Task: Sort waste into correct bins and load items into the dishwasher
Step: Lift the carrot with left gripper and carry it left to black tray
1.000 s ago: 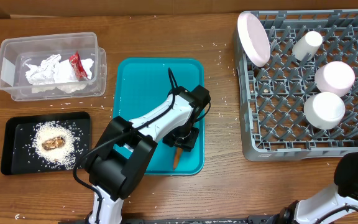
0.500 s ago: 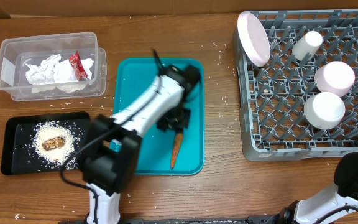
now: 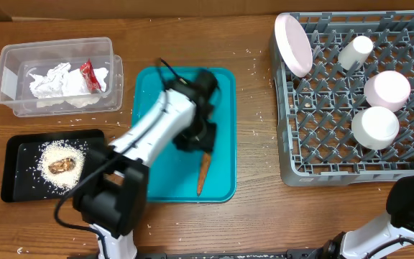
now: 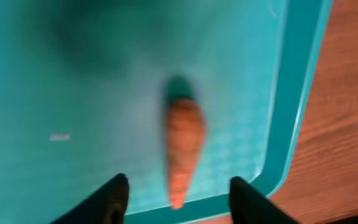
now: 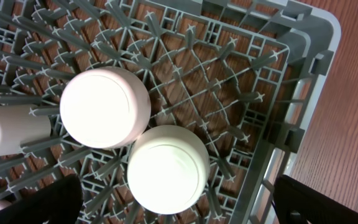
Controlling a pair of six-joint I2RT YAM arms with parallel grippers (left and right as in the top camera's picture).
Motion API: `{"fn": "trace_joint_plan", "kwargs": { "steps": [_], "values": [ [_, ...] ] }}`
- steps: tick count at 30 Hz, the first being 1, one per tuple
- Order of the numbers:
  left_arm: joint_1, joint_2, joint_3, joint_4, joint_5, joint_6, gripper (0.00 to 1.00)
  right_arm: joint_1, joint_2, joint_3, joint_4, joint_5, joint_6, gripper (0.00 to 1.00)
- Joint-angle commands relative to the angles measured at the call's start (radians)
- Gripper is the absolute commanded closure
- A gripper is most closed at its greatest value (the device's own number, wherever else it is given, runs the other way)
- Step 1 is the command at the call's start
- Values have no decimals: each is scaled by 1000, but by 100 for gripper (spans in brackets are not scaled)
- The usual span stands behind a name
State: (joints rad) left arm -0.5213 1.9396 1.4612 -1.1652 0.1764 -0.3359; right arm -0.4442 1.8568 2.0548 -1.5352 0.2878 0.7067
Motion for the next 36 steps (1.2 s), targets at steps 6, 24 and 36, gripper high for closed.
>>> {"fn": "trace_joint_plan", "kwargs": {
  "steps": [6, 24, 36],
  "values": [
    [-113, 3, -136, 82, -122, -151, 42, 0, -14, 2, 5, 7, -1, 0],
    [-115, 4, -283, 240, -128, -140, 60, 0, -14, 2, 5, 7, -1, 0],
    [-64, -27, -145, 52, -241, -268, 88, 0, -14, 2, 5, 7, -1, 0]
  ]
}}
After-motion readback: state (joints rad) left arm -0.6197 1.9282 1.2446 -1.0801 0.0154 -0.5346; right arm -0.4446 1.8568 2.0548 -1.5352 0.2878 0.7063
